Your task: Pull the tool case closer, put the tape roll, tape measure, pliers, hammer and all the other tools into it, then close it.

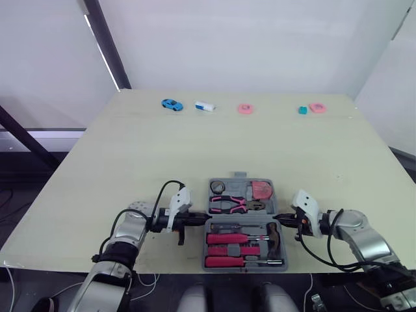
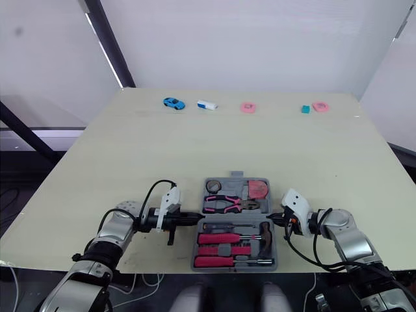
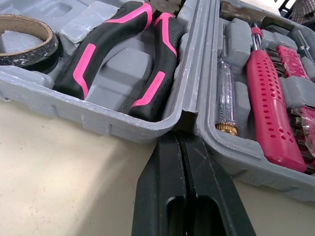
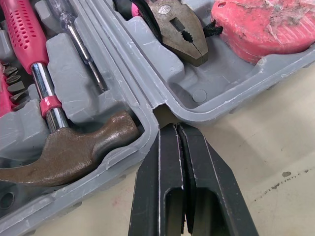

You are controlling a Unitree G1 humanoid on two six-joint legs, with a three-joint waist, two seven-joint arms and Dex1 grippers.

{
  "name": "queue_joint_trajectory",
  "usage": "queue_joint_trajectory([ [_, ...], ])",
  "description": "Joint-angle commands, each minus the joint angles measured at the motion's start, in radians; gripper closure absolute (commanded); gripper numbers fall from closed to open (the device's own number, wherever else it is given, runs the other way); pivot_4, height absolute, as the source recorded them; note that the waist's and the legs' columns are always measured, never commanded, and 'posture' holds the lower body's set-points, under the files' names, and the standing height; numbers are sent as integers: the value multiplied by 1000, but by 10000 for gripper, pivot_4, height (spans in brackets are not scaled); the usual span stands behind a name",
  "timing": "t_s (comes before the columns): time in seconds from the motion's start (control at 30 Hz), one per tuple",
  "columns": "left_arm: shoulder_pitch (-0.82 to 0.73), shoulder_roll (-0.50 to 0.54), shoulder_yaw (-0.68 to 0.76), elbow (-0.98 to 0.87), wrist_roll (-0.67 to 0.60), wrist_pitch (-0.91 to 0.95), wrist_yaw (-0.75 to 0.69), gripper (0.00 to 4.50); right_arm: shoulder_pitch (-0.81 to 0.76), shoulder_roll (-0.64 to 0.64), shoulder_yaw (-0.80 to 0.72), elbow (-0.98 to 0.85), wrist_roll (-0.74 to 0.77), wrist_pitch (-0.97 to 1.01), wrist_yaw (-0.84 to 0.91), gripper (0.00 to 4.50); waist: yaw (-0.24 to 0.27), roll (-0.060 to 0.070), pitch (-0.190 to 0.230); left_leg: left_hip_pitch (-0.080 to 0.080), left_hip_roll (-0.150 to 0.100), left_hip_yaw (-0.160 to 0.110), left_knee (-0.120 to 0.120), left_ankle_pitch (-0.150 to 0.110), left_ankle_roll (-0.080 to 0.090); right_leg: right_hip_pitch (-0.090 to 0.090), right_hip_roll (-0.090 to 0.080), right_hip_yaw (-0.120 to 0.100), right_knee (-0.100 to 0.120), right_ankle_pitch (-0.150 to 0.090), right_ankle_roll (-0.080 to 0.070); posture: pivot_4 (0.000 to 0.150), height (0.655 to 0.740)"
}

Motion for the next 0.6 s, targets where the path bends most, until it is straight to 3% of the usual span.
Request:
queue_joint_trajectory([
  [0.03,21,19,-11,4,5,-17,-5,45000,20,-14,1,-19,7,-23,11,44479,0,0,0,0,0,0,0,0,0,0,0,0,0,0,0,1500,7400],
  [0.27,48,71,69,-56,-46,-72,58,45000,15,-62,-82,28,50,-51,15,44479,-3,0,0,0,0,0,0,0,0,0,0,0,0,0,0,1500,7400],
  [0.4,132,87,148,-211,-134,-29,95,45000,8,-74,-147,58,102,-30,15,44479,-2,0,0,0,1,0,0,0,0,0,0,0,0,0,0,1500,7400],
  [0.43,165,91,166,-278,-176,-2,85,45000,-1,-66,-170,60,130,1,10,39583,-1,0,0,0,1,0,0,0,0,0,-1,0,0,0,0,1500,7400],
  [0.47,196,96,179,-344,-218,29,73,45000,-11,-57,-190,63,157,29,6,37785,-3,0,0,0,1,0,0,0,0,0,-1,0,0,0,0,1500,7400],
  [0.53,243,106,187,-446,-276,83,54,45000,-25,-43,-211,64,192,69,1,28090,-2,0,0,0,1,-1,0,0,0,0,-2,1,0,0,0,1500,7400],
  [0.57,266,116,182,-492,-290,101,46,45000,-35,-32,-219,65,212,97,-5,20991,-1,0,0,0,1,-2,0,0,0,0,-2,1,0,0,0,1500,7400],
  [0.6,292,130,169,-547,-296,113,37,45000,-56,-13,-233,69,241,143,-17,18057,-1,0,1,0,1,-2,0,0,0,0,-2,1,0,0,0,1500,7400],
])
